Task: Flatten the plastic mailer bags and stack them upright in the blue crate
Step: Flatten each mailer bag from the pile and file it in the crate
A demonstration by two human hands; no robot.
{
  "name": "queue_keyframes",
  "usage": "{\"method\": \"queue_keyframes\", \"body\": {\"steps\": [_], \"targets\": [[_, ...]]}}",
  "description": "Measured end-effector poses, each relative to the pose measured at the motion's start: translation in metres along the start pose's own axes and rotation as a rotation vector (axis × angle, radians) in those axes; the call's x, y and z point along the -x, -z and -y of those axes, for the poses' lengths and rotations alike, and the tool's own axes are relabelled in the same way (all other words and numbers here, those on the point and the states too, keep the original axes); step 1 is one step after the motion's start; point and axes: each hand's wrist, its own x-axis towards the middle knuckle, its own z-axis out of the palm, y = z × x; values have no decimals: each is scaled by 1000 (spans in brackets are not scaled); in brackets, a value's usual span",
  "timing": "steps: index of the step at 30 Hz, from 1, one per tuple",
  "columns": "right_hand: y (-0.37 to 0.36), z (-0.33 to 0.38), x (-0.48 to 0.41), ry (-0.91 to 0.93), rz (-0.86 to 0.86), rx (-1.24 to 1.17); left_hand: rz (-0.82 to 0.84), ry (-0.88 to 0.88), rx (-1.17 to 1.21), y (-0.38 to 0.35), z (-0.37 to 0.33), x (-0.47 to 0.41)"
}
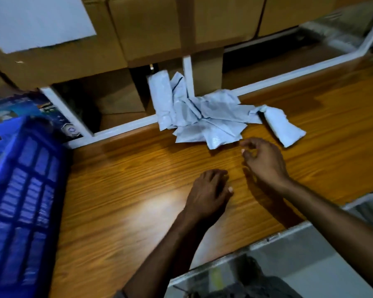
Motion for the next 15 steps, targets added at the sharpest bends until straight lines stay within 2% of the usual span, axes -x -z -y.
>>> {"method": "queue_keyframes", "body": {"steps": [2, 5, 7, 9, 12, 15], "targets": [[8, -34, -32, -53, -96, 111, 90, -78, -62, -24, -17, -23], [16, -77, -77, -77, -153, 227, 141, -74, -137, -46, -36, -57], [21, -103, -106, -104, -156, 271, 118, -42, -164, -52, -44, -75], [21, -123, -128, -146, -89, 285, 91, -18, -204, -56, -44, -83], [9, -140, -139, -81, -7, 342, 85, 18, -213, -60, -42, -83], [3, -144, -137, -4, -73, 395, 94, 28, -212, -59, -44, -85]]}}
